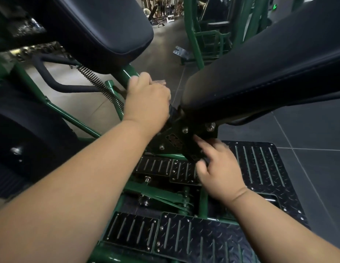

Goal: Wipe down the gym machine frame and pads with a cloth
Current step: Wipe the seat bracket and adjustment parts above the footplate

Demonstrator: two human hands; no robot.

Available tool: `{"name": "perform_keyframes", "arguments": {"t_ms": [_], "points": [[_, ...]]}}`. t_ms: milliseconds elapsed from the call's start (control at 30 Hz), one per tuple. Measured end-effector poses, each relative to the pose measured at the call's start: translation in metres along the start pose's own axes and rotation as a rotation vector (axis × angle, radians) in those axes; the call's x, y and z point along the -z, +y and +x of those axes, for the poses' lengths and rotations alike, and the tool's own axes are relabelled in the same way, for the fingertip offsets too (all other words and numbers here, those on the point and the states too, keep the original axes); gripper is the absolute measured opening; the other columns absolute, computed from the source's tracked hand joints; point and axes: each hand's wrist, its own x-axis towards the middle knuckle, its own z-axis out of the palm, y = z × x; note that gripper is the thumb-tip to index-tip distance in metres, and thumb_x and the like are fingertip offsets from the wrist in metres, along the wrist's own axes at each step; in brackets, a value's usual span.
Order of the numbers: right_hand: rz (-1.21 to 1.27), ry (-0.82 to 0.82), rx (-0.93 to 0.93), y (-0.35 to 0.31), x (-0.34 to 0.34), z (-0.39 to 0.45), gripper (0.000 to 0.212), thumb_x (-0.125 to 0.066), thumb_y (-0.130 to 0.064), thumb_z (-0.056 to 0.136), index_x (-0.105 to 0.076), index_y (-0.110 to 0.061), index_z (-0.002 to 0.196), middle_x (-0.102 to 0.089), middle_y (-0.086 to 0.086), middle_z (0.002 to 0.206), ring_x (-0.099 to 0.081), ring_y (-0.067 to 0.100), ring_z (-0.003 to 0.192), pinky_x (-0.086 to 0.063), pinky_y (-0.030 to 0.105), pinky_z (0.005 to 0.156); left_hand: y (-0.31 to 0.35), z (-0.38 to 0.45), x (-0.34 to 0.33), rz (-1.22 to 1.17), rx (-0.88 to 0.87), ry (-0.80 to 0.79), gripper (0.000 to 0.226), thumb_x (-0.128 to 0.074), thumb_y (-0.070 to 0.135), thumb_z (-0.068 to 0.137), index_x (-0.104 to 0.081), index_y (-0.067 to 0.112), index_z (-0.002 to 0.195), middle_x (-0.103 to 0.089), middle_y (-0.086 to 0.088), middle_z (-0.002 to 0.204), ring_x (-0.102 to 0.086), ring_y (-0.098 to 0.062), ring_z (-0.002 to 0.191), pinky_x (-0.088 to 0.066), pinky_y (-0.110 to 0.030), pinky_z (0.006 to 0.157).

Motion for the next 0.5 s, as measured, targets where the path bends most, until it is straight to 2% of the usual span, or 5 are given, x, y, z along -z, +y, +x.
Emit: {"name": "perform_keyframes", "arguments": {"t_ms": [100,233,333,400,500], "points": [[-0.012,-0.003,-0.013,-0.001,0.0,0.0,0.068,-0.052,-0.019,0.08,-0.059,-0.027,0.147,-0.065,0.009,0.126,-0.06,0.032,0.11,-0.054,0.042,0.096,-0.001,-0.01,-0.005,0.022,-0.21,-0.057,0.022,-0.055,0.041,0.092,-0.073,0.026,0.09,-0.067,0.01,0.087,-0.054,-0.026,0.099,-0.029,-0.043,0.086],[-0.048,-0.031,0.012,-0.003,0.003,0.0,0.071,-0.053,-0.02,0.08,-0.056,-0.031,0.15,-0.065,0.009,0.128,-0.06,0.032,0.112,-0.052,0.042,0.097,-0.015,0.016,-0.005,0.048,-0.211,-0.033,0.032,-0.045,0.04,0.1,-0.073,0.028,0.092,-0.068,0.011,0.088,-0.053,-0.026,0.095,-0.035,-0.044,0.089],[-0.031,-0.042,-0.007,0.0,0.004,-0.002,0.071,-0.052,-0.02,0.081,-0.055,-0.029,0.152,-0.065,0.009,0.128,-0.059,0.031,0.112,-0.053,0.042,0.097,-0.005,0.005,-0.002,0.011,-0.194,-0.033,0.02,-0.056,0.032,0.096,-0.073,0.026,0.088,-0.068,0.006,0.082,-0.06,-0.028,0.088,-0.041,-0.041,0.085],[-0.042,-0.046,0.002,0.003,0.006,-0.006,0.072,-0.054,-0.018,0.081,-0.054,-0.025,0.153,-0.066,0.008,0.121,-0.06,0.03,0.108,-0.052,0.04,0.095,0.001,-0.02,-0.002,-0.099,-0.216,-0.02,0.006,-0.067,0.021,0.087,-0.07,0.021,0.082,-0.066,0.001,0.077,-0.06,-0.031,0.081,-0.038,-0.042,0.079],[-0.029,-0.039,0.018,0.011,0.007,-0.011,0.074,-0.06,-0.011,0.081,-0.052,-0.021,0.154,-0.064,0.003,0.115,-0.055,0.021,0.102,-0.048,0.032,0.092,0.004,-0.051,0.004,-0.232,-0.198,-0.025,0.003,-0.071,0.017,0.083,-0.07,0.02,0.082,-0.066,0.001,0.075,-0.058,-0.03,0.08,-0.035,-0.041,0.076]]}}
